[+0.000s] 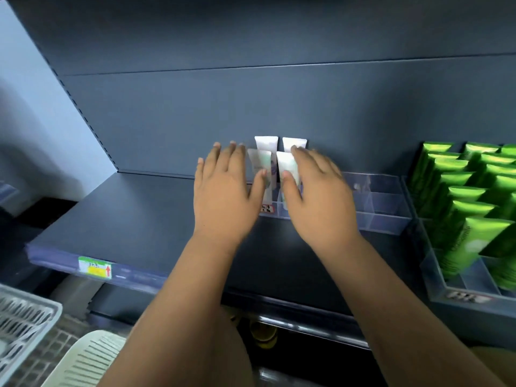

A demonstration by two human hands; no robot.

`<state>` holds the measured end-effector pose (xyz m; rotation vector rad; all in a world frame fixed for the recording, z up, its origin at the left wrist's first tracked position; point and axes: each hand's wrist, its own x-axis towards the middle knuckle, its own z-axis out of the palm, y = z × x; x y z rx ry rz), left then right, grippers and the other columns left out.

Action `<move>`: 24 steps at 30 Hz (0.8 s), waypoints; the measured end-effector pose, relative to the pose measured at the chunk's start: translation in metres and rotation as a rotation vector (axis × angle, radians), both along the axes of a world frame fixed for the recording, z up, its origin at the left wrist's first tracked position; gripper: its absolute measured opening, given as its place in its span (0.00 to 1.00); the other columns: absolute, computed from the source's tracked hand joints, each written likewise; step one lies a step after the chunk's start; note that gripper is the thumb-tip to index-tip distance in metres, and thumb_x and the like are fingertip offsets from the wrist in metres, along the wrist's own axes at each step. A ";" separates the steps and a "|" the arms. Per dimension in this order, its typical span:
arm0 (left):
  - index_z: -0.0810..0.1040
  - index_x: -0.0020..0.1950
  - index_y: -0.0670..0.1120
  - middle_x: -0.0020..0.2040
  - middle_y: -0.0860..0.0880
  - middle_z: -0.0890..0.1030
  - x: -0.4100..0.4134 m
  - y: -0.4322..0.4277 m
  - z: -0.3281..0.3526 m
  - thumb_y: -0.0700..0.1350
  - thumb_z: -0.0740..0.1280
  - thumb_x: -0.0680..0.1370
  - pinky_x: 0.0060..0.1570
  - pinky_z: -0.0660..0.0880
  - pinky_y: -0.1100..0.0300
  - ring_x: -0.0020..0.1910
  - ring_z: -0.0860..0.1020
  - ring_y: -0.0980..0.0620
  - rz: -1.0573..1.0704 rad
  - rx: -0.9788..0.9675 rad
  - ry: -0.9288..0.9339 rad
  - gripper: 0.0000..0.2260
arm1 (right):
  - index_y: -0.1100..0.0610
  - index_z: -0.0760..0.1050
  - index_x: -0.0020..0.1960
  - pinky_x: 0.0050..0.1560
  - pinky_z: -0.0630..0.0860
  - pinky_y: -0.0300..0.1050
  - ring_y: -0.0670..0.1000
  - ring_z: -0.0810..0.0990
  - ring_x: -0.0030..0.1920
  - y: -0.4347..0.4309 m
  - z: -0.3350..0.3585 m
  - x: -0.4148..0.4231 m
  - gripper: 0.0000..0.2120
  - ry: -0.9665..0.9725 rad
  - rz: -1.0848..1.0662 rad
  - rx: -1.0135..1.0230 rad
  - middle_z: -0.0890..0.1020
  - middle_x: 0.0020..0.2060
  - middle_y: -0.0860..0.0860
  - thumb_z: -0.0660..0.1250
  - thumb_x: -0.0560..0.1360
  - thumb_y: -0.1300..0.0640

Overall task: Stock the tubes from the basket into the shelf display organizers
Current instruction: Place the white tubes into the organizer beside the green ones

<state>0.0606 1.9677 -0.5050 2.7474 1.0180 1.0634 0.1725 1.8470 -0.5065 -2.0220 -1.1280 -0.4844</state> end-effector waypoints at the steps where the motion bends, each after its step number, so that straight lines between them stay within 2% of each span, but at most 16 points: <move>1: 0.69 0.76 0.44 0.76 0.46 0.70 -0.013 -0.002 0.003 0.60 0.56 0.82 0.77 0.58 0.42 0.79 0.62 0.43 0.030 0.017 0.010 0.28 | 0.57 0.71 0.73 0.71 0.70 0.51 0.55 0.72 0.71 -0.001 0.003 -0.012 0.23 -0.009 0.054 -0.042 0.76 0.70 0.53 0.60 0.82 0.49; 6: 0.69 0.75 0.44 0.76 0.46 0.71 -0.099 -0.004 0.010 0.61 0.56 0.82 0.77 0.58 0.42 0.78 0.63 0.43 0.212 0.069 0.036 0.28 | 0.55 0.63 0.79 0.77 0.62 0.49 0.50 0.62 0.78 0.008 0.016 -0.080 0.27 0.020 0.274 -0.160 0.66 0.78 0.49 0.57 0.83 0.45; 9: 0.71 0.74 0.43 0.74 0.45 0.73 -0.163 -0.001 0.007 0.61 0.56 0.82 0.75 0.60 0.41 0.77 0.65 0.41 0.343 0.049 0.040 0.28 | 0.55 0.63 0.79 0.77 0.59 0.46 0.50 0.61 0.78 0.028 0.020 -0.133 0.28 0.023 0.394 -0.182 0.64 0.78 0.50 0.57 0.83 0.44; 14: 0.71 0.74 0.43 0.74 0.46 0.73 -0.278 -0.006 -0.020 0.61 0.57 0.81 0.75 0.61 0.41 0.77 0.65 0.42 0.566 -0.044 0.066 0.28 | 0.57 0.65 0.77 0.75 0.63 0.49 0.54 0.64 0.77 0.064 0.008 -0.234 0.28 -0.009 0.620 -0.235 0.66 0.77 0.53 0.56 0.82 0.43; 18: 0.71 0.73 0.43 0.73 0.45 0.74 -0.361 -0.023 -0.063 0.60 0.56 0.79 0.74 0.63 0.41 0.75 0.67 0.41 0.735 -0.160 0.083 0.29 | 0.57 0.67 0.75 0.73 0.65 0.50 0.56 0.67 0.74 0.075 -0.031 -0.317 0.27 -0.083 0.769 -0.336 0.70 0.74 0.54 0.59 0.81 0.43; 24: 0.73 0.71 0.43 0.71 0.43 0.76 -0.440 -0.042 -0.154 0.63 0.53 0.80 0.73 0.65 0.42 0.73 0.69 0.40 0.914 -0.366 0.215 0.30 | 0.57 0.65 0.75 0.71 0.68 0.53 0.56 0.68 0.72 0.092 -0.110 -0.382 0.26 -0.120 0.941 -0.679 0.71 0.71 0.54 0.59 0.81 0.45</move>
